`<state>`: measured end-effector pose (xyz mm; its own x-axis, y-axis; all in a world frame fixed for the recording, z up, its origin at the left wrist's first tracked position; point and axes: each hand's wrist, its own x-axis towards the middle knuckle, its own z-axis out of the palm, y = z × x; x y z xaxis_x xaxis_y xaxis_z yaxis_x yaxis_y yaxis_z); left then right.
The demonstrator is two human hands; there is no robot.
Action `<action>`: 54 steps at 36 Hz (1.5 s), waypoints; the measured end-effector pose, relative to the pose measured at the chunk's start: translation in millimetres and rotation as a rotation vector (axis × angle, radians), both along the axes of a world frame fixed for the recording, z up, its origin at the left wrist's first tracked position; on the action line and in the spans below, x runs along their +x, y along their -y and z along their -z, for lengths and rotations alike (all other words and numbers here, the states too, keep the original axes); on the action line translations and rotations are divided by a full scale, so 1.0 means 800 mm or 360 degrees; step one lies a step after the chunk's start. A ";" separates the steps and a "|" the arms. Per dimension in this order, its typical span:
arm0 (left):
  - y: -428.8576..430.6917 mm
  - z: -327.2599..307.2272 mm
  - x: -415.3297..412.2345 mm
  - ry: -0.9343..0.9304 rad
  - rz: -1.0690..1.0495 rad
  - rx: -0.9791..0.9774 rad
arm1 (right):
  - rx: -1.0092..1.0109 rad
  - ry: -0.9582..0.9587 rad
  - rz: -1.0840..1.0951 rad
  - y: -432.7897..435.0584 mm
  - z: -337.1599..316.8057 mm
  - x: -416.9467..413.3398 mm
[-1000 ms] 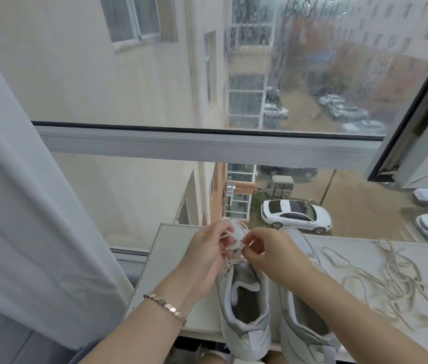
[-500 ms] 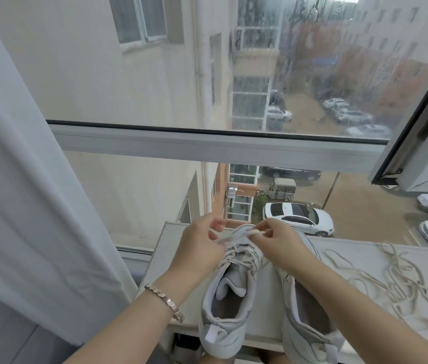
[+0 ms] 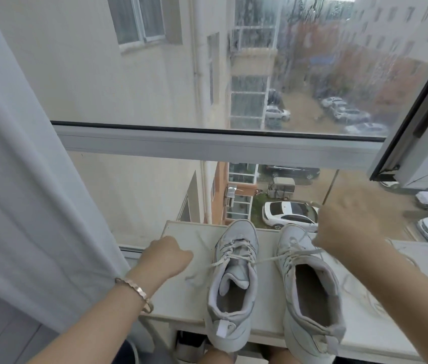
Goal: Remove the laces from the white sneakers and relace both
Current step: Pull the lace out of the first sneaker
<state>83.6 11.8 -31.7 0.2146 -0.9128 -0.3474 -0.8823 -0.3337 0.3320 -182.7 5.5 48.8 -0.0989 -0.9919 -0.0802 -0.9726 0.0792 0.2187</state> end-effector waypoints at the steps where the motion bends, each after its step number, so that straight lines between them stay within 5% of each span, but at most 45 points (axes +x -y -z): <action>1: -0.004 -0.002 -0.007 0.0009 0.0048 -0.0127 | -0.0094 -0.0037 -0.0081 0.000 0.004 0.008; 4: -0.021 -0.004 -0.041 -0.0351 0.0244 -0.0319 | -0.0263 0.0411 -0.0413 0.001 0.015 0.037; 6: -0.033 0.004 -0.063 -0.0418 0.0359 -0.0217 | 0.0120 0.0789 -0.0450 -0.002 0.024 0.057; 10: -0.050 0.027 -0.086 -0.0437 0.0345 -0.0229 | 0.0618 0.0774 -0.0454 0.000 0.053 0.077; 16: -0.055 0.039 -0.091 -0.0836 0.0015 -0.0414 | 0.0722 0.0981 -0.0370 0.010 0.060 0.068; 27: -0.060 0.043 -0.089 -0.0927 0.0021 -0.0443 | 0.0727 0.0996 -0.0436 0.019 0.066 0.080; 37: -0.058 0.043 -0.088 -0.0846 0.0157 -0.0396 | 0.1139 0.1626 0.0024 0.039 0.053 0.067; 41: -0.057 0.042 -0.094 -0.0736 0.0215 -0.0407 | 0.1008 0.1439 -0.0078 0.042 0.046 0.072; 44: -0.056 0.038 -0.091 -0.0620 0.0207 -0.0406 | 0.0885 0.1721 0.0005 0.042 0.057 0.072; 47: -0.056 0.030 -0.083 -0.0298 0.0242 -0.0620 | 0.0753 0.2077 0.0275 0.039 0.072 0.078; 51: -0.060 0.025 -0.077 -0.0083 0.0403 -0.1373 | 0.0686 0.2489 0.0635 0.037 0.081 0.100; 54: -0.060 0.026 -0.072 0.0078 0.0499 -0.1035 | 0.0811 0.2579 0.0730 0.028 0.086 0.117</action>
<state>25.7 59.6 -52.5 -0.0901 -0.9527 0.2904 -0.9231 0.1893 0.3347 -89.0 -17.1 -20.0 0.1486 -0.7566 -0.6368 -0.1364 0.6221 -0.7709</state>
